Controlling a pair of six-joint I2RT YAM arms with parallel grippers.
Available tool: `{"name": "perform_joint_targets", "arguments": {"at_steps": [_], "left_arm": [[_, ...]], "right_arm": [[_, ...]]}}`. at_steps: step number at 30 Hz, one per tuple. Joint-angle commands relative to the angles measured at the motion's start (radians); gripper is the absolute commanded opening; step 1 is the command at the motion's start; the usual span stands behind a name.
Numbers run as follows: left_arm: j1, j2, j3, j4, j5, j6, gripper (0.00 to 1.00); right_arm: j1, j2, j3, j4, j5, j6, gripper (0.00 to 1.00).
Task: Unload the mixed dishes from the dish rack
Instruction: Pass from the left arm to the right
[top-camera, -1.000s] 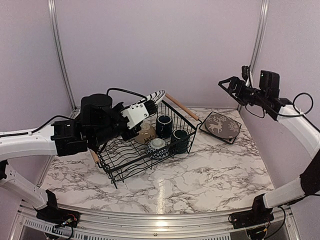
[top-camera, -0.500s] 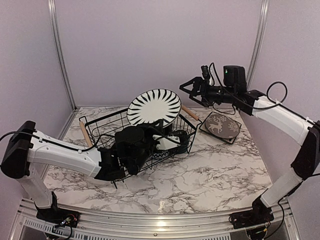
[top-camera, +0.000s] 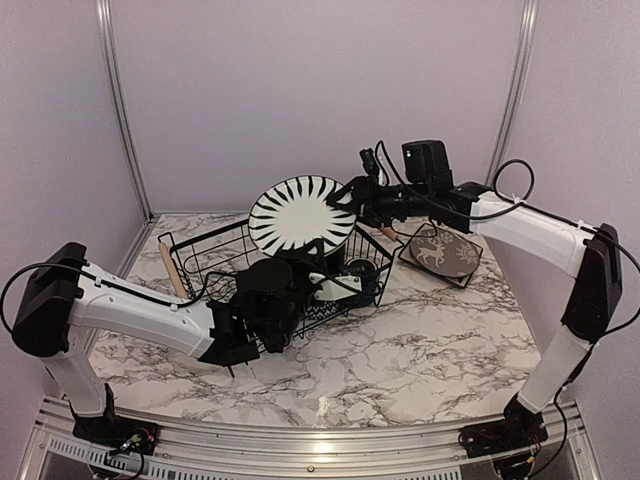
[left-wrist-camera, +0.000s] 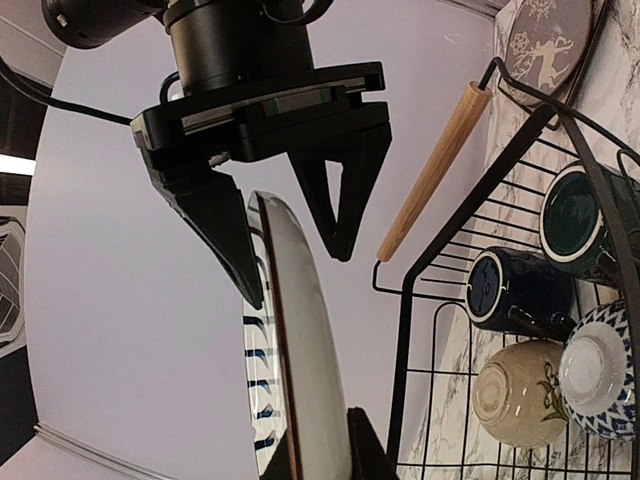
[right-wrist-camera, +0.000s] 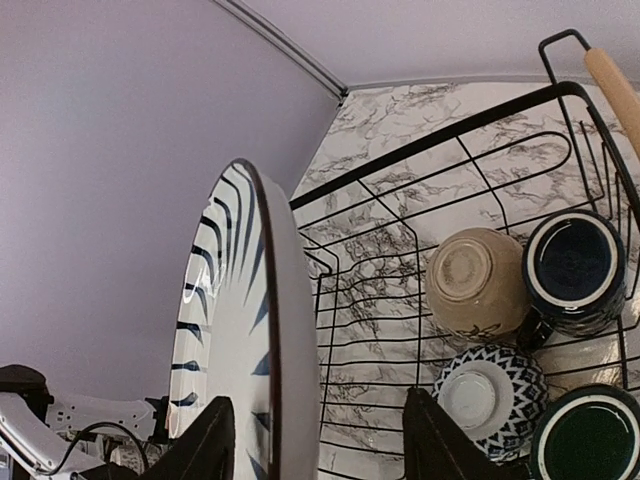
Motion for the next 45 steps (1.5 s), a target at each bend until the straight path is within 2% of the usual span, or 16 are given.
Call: {"name": "perform_joint_targets", "arguments": {"at_steps": [1,4,9,11,15,16,19,20,24,27,34,37,45], "left_arm": [[-0.005,0.013,0.041,0.123,-0.028,0.05,0.0],[-0.004,0.018,0.044,0.118,-0.037,0.053,0.0],[-0.004,0.018,0.066,0.058,-0.061,0.034,0.0],[-0.004,0.009,0.067,0.035,-0.062,0.02,0.0],[-0.004,-0.004,0.073,0.0,-0.078,-0.005,0.0],[-0.004,-0.005,0.077,-0.01,-0.084,-0.017,0.08],[-0.004,-0.027,0.087,-0.056,-0.091,-0.087,0.54],[-0.004,-0.039,0.09,-0.083,-0.09,-0.118,0.63],[-0.004,-0.099,0.105,-0.246,-0.059,-0.258,0.82],[-0.004,-0.152,0.104,-0.353,-0.022,-0.353,0.98],[0.017,-0.336,0.117,-0.66,0.25,-0.687,0.99],[0.056,-0.417,0.118,-0.714,0.383,-0.828,0.99],[0.272,-0.579,0.112,-0.761,0.714,-1.173,0.99]], "right_arm": [[0.012,-0.003,0.028,0.027,-0.024,0.022,0.51],[0.012,-0.005,0.007,0.074,-0.06,0.056,0.4],[0.012,-0.004,-0.027,0.147,-0.091,0.125,0.07],[0.012,-0.001,-0.031,0.166,-0.097,0.149,0.0],[0.009,-0.001,-0.034,0.184,-0.087,0.179,0.0],[0.007,-0.003,-0.041,0.222,-0.09,0.196,0.0],[-0.005,-0.008,-0.081,0.353,-0.122,0.272,0.0],[-0.009,-0.009,-0.097,0.403,-0.137,0.3,0.0],[-0.03,-0.005,-0.136,0.556,-0.173,0.4,0.0],[-0.049,-0.003,-0.148,0.601,-0.17,0.431,0.0],[-0.158,-0.037,-0.186,0.603,-0.153,0.429,0.0],[-0.219,-0.061,-0.213,0.602,-0.173,0.428,0.0],[-0.459,-0.219,-0.361,0.548,-0.175,0.379,0.0]]}}
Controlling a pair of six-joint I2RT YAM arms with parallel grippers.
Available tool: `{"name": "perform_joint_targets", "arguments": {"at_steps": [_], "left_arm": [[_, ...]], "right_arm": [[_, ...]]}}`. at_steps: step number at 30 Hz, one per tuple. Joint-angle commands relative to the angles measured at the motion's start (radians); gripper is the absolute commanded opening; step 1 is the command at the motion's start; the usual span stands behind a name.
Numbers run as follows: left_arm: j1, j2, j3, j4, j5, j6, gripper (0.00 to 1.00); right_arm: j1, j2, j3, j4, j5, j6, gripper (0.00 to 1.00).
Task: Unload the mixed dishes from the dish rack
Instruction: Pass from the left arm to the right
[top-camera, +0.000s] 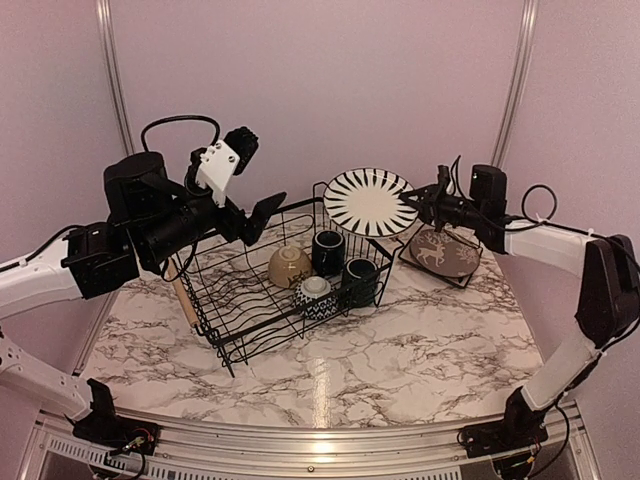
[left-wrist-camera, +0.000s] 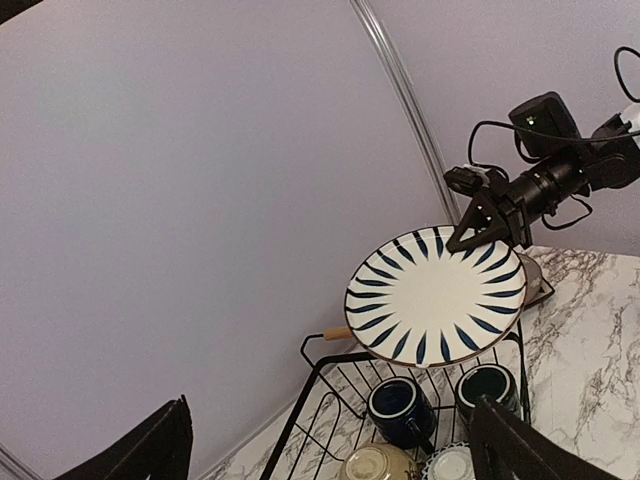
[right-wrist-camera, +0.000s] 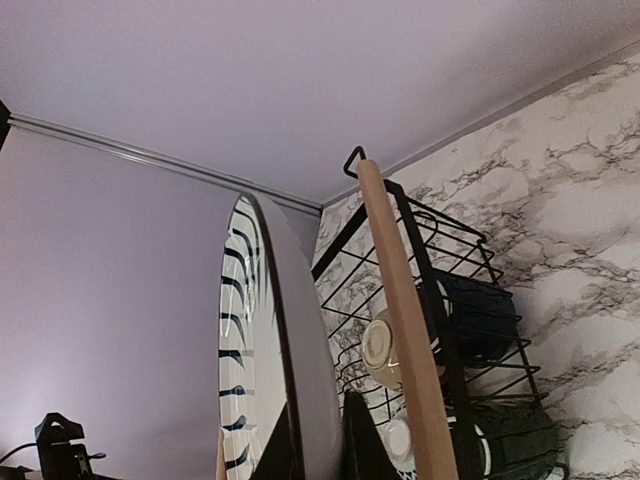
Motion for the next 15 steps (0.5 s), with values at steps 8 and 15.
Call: {"name": "perform_joint_targets", "arguments": {"at_steps": [8,15], "left_arm": [[0.182,-0.069,0.024,-0.078,0.398,-0.379,0.99],[0.187,-0.045,0.049,-0.093,0.495,-0.401,0.99]], "right_arm": [[-0.428,-0.295,-0.216,-0.018,0.006,-0.039,0.0],[-0.546,-0.229,-0.313,0.015,0.051,-0.056,0.0]]}}
